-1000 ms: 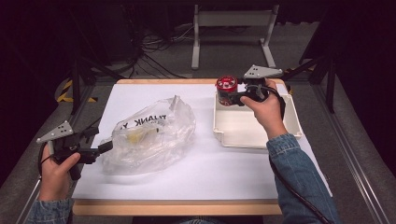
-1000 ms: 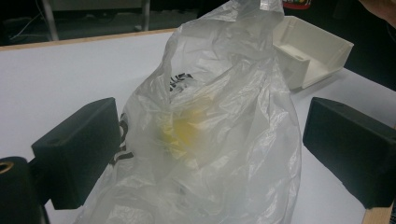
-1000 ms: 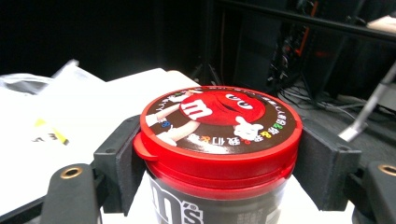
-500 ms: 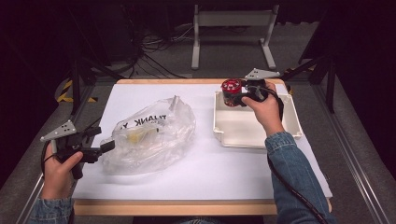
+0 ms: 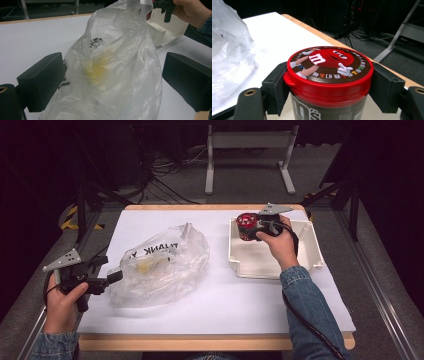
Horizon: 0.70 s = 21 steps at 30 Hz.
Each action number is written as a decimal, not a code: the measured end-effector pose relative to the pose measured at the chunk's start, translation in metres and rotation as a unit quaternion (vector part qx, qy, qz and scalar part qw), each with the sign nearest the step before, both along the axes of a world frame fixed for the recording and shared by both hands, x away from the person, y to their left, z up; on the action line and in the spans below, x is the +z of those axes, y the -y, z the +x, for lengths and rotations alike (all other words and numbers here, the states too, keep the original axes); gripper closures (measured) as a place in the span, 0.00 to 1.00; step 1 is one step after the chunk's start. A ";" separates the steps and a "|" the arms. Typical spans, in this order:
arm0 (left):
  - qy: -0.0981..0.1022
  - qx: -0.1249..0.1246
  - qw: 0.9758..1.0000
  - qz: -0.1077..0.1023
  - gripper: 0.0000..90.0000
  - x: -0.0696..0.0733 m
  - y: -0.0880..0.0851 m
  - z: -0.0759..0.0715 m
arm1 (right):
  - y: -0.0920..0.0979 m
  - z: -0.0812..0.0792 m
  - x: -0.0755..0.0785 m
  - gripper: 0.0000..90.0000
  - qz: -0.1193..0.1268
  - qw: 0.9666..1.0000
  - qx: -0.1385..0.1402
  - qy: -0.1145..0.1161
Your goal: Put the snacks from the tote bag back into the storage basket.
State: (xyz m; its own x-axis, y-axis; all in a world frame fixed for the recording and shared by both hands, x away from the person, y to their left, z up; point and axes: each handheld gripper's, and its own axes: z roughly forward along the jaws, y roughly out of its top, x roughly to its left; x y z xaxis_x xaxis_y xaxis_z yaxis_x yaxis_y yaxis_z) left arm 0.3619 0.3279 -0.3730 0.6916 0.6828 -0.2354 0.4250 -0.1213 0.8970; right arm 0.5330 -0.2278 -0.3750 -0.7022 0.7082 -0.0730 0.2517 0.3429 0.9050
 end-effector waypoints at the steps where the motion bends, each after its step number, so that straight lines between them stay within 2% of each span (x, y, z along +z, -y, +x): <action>1: 0.001 0.000 1.000 0.001 0.06 0.000 0.000 0.000 | 0.000 0.000 -0.002 0.28 0.001 1.000 -0.001 0.000; 21: -0.001 0.001 1.000 -0.002 0.06 0.001 -0.001 -0.001 | -0.004 0.003 -0.036 0.28 0.015 1.000 -0.006 -0.020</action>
State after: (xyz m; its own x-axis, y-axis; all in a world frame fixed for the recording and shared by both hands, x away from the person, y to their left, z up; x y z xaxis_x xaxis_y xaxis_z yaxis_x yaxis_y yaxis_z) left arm 0.3613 0.3291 -0.3725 0.6897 0.6831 -0.2400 0.4272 -0.1162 0.8967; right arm 0.5357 -0.2239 -0.4113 -0.6963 0.7173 -0.0236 0.2921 0.3133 0.9036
